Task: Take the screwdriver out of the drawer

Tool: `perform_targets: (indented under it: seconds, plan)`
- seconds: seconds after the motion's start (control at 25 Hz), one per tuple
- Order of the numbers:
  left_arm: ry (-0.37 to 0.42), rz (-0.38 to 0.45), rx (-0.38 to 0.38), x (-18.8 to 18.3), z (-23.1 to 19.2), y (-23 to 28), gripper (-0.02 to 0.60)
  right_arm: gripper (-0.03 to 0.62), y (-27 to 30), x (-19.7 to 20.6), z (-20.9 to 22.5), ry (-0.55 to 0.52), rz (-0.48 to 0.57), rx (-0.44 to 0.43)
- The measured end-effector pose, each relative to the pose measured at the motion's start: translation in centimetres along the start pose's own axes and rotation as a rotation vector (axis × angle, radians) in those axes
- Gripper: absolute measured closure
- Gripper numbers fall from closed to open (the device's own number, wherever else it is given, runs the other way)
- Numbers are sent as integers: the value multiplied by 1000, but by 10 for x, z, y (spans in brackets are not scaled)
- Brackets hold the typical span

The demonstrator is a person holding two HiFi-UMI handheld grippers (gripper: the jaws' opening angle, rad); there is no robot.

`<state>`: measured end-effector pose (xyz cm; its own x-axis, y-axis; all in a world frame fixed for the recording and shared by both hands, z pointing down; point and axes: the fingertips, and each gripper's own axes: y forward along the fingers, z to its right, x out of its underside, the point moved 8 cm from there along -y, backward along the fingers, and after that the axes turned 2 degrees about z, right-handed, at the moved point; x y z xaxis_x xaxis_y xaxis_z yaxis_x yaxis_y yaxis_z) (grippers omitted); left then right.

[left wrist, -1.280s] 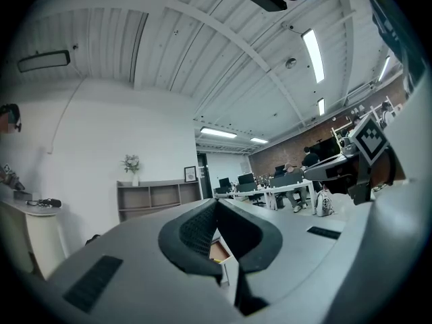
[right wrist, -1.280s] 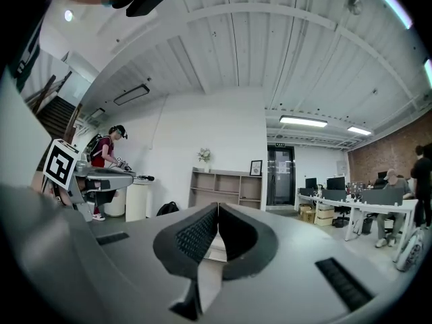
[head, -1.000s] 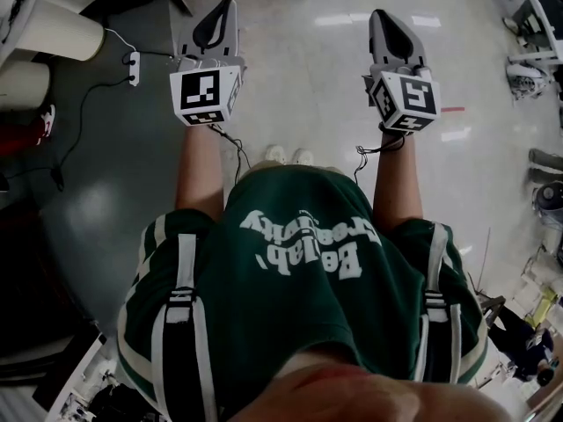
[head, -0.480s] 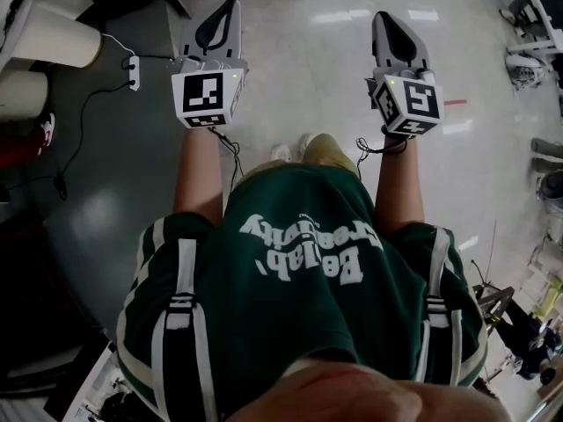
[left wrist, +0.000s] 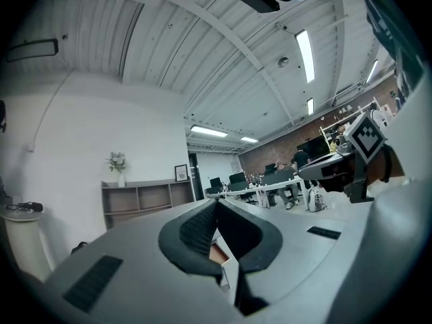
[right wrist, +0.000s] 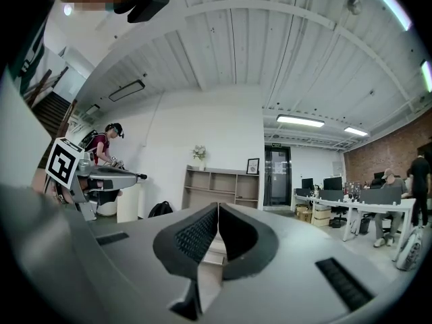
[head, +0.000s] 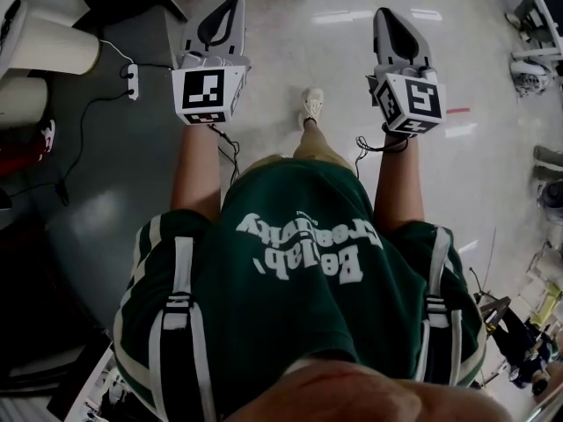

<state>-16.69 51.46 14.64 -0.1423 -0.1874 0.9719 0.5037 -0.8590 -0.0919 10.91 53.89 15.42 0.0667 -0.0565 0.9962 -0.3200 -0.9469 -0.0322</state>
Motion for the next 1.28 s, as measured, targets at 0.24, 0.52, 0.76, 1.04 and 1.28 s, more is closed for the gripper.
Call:
perform_targets:
  seconds: [0.24, 0.52, 0.76, 1.04, 1.28]
  plan:
    - [12, 12, -3, 15, -21, 89, 565, 560, 87, 5, 49, -3, 16, -24]
    - [24, 1, -31, 27, -35, 205, 565, 560, 189, 12, 126, -2, 18, -75]
    - [27, 0, -72, 34, -52, 289, 565, 560, 269, 18, 183, -1, 20, -116]
    - [40, -10, -105, 48, -79, 346, 565, 560, 339, 27, 208, 16, 26, -162]
    - [42, -29, -106, 60, -96, 370, 565, 560, 372, 38, 209, 26, 0, -182]
